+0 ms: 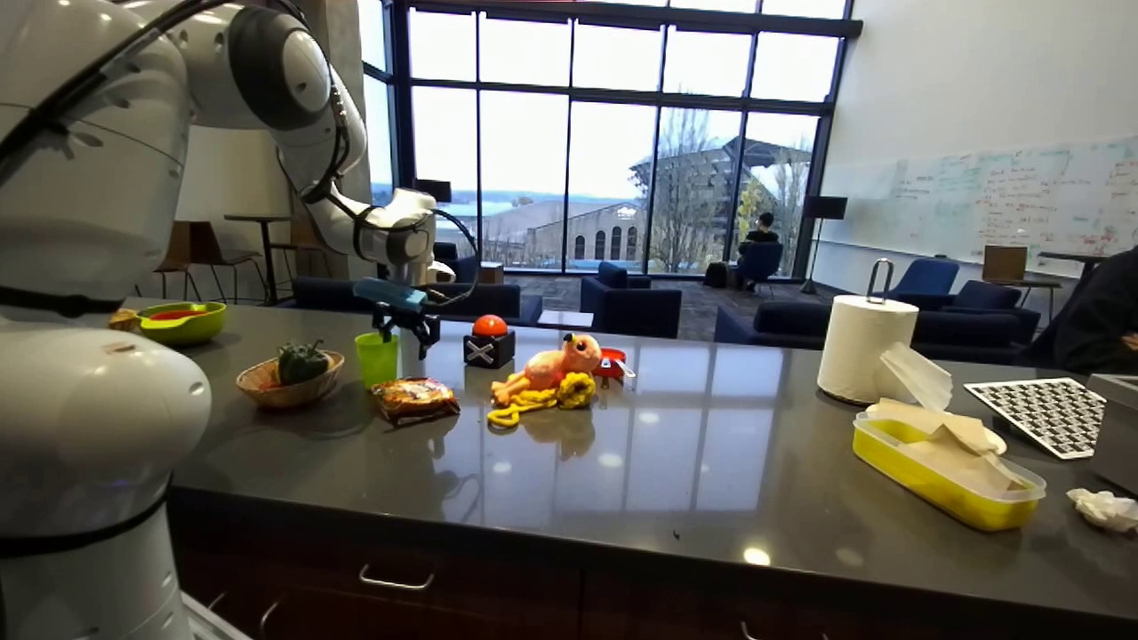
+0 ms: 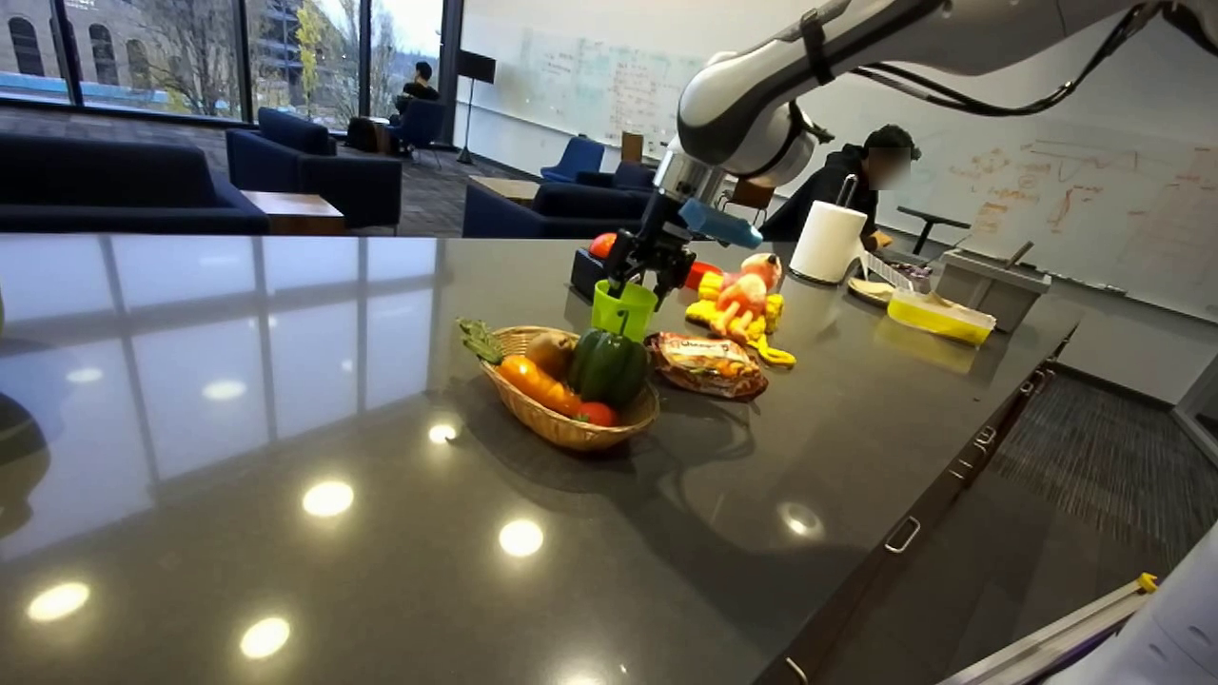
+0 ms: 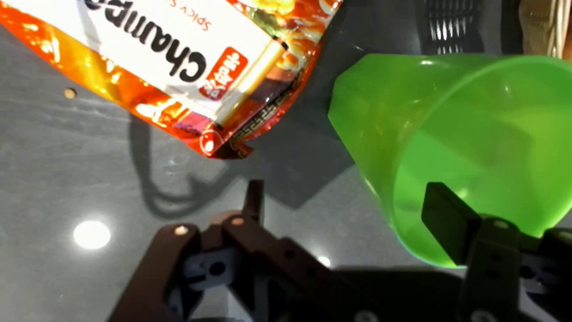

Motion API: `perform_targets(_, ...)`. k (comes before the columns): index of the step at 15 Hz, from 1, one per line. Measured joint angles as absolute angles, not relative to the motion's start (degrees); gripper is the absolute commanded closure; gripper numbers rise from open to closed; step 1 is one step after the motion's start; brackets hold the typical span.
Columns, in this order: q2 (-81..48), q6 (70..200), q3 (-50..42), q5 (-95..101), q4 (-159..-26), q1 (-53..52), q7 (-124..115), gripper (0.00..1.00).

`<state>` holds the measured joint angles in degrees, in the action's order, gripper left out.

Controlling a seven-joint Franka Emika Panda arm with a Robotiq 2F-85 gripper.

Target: Move the yellow cup to the right.

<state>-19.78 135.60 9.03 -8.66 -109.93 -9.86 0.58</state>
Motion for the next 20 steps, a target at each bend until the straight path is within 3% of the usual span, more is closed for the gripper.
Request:
perform_targets(8,-18.2,134.1,9.0,-7.6,-109.9,-9.9,-0.7,0.99)
perform_targets(20,-14.7,130.7,7.5,-3.9,-108.8,-9.4,-3.3,0.99)
